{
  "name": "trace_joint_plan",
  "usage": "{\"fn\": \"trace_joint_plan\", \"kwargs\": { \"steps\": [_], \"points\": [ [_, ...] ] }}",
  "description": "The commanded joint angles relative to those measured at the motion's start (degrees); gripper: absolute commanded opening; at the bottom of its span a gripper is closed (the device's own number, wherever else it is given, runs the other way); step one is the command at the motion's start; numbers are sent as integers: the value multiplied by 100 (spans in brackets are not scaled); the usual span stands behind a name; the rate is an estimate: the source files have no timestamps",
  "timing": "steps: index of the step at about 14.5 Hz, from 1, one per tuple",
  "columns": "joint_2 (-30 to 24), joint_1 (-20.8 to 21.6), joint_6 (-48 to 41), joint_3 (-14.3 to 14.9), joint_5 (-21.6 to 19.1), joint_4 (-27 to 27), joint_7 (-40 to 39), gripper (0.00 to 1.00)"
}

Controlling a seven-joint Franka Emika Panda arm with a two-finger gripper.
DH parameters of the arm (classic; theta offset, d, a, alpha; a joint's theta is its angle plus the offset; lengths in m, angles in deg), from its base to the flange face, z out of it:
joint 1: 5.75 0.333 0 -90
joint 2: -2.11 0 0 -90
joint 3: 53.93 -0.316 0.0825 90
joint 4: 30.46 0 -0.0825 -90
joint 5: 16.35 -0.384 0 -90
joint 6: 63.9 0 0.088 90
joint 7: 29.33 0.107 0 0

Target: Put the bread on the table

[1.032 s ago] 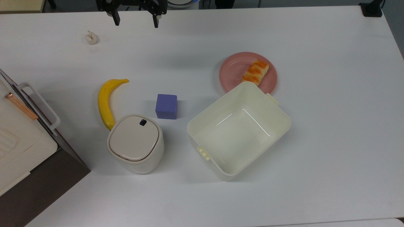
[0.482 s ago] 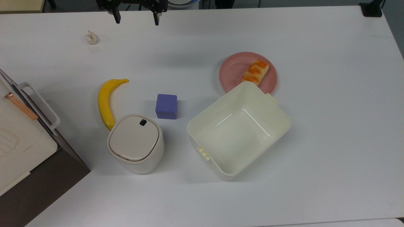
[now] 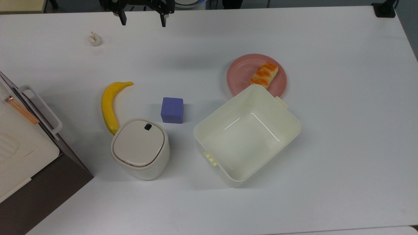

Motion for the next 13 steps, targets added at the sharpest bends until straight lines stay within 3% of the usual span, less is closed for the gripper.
{"fn": "trace_joint_plan", "kwargs": {
  "steps": [1, 10, 13],
  "points": [
    [-216, 108, -68, 28, 111, 245, -97, 100],
    [-313, 179, -32, -7, 164, 500, -185, 100],
    [-488, 205, 99, -77, 164, 850, -159, 100]
  ]
}}
